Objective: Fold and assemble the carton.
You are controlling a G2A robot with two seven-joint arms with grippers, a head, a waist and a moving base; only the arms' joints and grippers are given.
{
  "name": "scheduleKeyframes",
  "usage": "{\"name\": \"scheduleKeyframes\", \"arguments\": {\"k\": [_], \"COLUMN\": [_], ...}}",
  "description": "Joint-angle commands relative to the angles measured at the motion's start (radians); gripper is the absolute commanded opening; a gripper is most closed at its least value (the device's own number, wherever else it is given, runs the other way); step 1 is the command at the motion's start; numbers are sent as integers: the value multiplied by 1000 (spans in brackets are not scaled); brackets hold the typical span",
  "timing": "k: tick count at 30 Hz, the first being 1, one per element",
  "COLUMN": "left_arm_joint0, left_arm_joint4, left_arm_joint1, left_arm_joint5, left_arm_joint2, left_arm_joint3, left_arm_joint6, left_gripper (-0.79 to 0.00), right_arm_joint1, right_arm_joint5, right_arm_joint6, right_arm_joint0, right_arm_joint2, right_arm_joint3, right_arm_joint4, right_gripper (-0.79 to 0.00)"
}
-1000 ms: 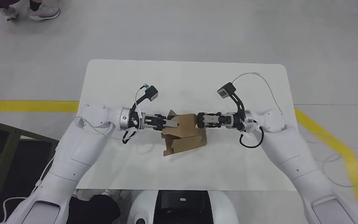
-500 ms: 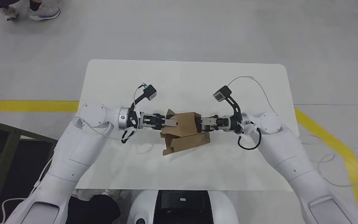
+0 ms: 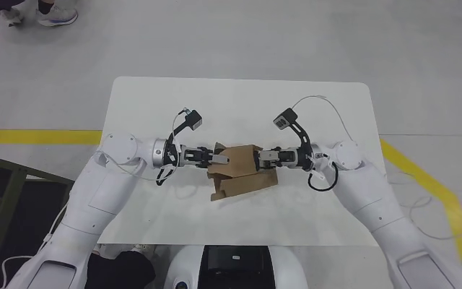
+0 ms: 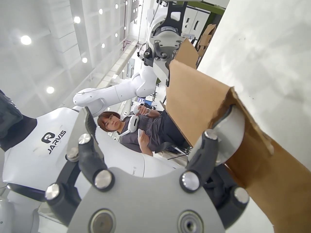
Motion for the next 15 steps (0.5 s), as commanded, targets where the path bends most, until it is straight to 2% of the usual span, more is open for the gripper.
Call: {"name": "scheduleKeyframes", "arguments": {"k": [1,6,15], "left_arm_joint0": [-1,-4,-12], "left_arm_joint4": [1,2,1], "left_arm_joint1": [0,-1,-3], "left_arm_joint5": [0,-1,-3], "left_arm_joint2": [2,5,16], "left_arm_joint3": [3,10,21], "left_arm_joint6": [1,2,3], "left_gripper": [-785,-785,-785], "right_arm_joint1": [3,10,19], "right_arm_joint5": [3,11,26], "right_arm_joint6": [3,11,26], "right_arm_joint0": [-3,-5,-2], "right_arm_joint2": [8,25,30], "right_arm_joint3": [-7,-24,-39], "right_arm_joint4": [-5,-18,-56], "right_gripper": [-166,-259,-311]}}
